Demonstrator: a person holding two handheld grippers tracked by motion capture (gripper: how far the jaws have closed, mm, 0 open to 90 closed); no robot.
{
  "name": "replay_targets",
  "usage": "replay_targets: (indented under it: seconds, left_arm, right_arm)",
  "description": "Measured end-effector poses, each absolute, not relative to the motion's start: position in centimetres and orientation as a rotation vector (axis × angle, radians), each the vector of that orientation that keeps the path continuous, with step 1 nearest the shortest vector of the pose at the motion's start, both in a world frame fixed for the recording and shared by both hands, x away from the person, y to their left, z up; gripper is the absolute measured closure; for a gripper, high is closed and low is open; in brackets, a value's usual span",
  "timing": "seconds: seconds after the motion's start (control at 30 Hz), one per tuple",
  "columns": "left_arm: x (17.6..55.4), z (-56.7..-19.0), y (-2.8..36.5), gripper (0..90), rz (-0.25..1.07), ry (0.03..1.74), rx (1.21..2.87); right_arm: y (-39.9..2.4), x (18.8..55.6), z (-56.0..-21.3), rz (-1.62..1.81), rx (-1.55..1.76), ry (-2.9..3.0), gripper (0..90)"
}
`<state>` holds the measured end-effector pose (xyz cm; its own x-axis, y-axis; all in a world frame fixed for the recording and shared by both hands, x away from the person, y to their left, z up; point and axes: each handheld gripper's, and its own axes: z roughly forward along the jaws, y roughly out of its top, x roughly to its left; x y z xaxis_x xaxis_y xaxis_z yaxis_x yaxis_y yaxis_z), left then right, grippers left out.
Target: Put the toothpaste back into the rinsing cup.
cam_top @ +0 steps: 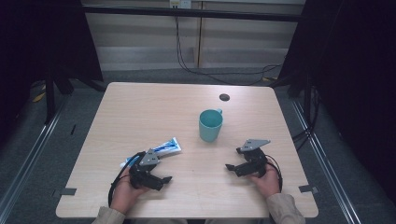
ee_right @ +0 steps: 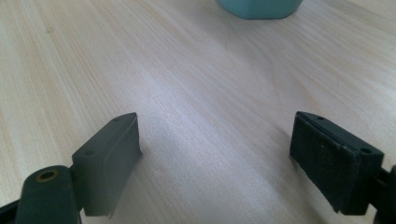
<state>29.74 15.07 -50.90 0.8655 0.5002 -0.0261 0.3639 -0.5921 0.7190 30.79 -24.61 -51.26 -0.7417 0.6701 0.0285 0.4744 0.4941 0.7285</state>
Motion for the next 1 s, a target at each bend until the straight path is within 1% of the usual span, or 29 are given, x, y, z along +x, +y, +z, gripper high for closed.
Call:
replay_targets:
  seconds: [0.1, 0.17, 0.3, 0.33, 0.4, 0.43, 0.47, 0.53, 0.57, 0.77, 0.83, 1.0]
  left_arm:
    - [29.7, -50.9, 15.0, 11.8, 0.227, 0.620, 2.267]
    - [29.8, -50.9, 15.0, 9.6, 0.220, 0.612, 2.271]
    - [29.8, -50.9, 14.9, 8.9, 0.220, 0.612, 2.273]
    - [29.8, -50.9, 14.9, 9.7, 0.220, 0.612, 2.273]
    - [29.8, -50.6, 14.9, 16.1, 0.219, 0.630, 2.286]
    - [29.8, -50.3, 14.9, 16.1, 0.198, 0.633, 2.308]
    - [29.9, -50.1, 14.9, 21.4, 0.177, 0.625, 2.321]
    - [30.2, -49.5, 14.9, 24.6, 0.138, 0.639, 2.357]
    - [30.3, -49.3, 14.9, 27.8, 0.126, 0.647, 2.373]
    - [31.0, -47.6, 14.2, 29.1, 0.091, 0.648, 2.464]
    - [31.3, -46.7, 13.9, 29.0, 0.113, 0.625, 2.513]
    - [32.2, -45.0, 13.6, 29.3, 0.118, 0.650, 2.557]
  right_arm:
    - [-24.6, 30.8, -51.3, 1.090, 0.974, 2.483, 15.5]
    - [-24.6, 30.8, -51.3, 1.090, 0.974, 2.482, 15.5]
    - [-24.6, 30.8, -51.3, 1.090, 0.973, 2.482, 15.5]
    - [-24.6, 30.8, -51.3, 1.090, 0.973, 2.482, 15.5]
    - [-24.6, 30.8, -51.3, 1.090, 0.973, 2.483, 15.5]
    - [-24.6, 30.8, -51.3, 1.089, 0.974, 2.483, 15.5]
    - [-24.6, 30.8, -51.3, 1.089, 0.973, 2.483, 15.5]
    - [-24.6, 30.8, -51.3, 1.090, 0.975, 2.483, 15.5]
    - [-24.6, 30.8, -51.3, 1.089, 0.973, 2.483, 15.5]
    - [-24.6, 30.8, -51.3, 1.089, 0.974, 2.483, 15.5]
    - [-24.6, 30.8, -51.3, 1.090, 0.973, 2.483, 15.5]
    - [-24.6, 30.8, -51.3, 1.090, 0.973, 2.483, 15.5]
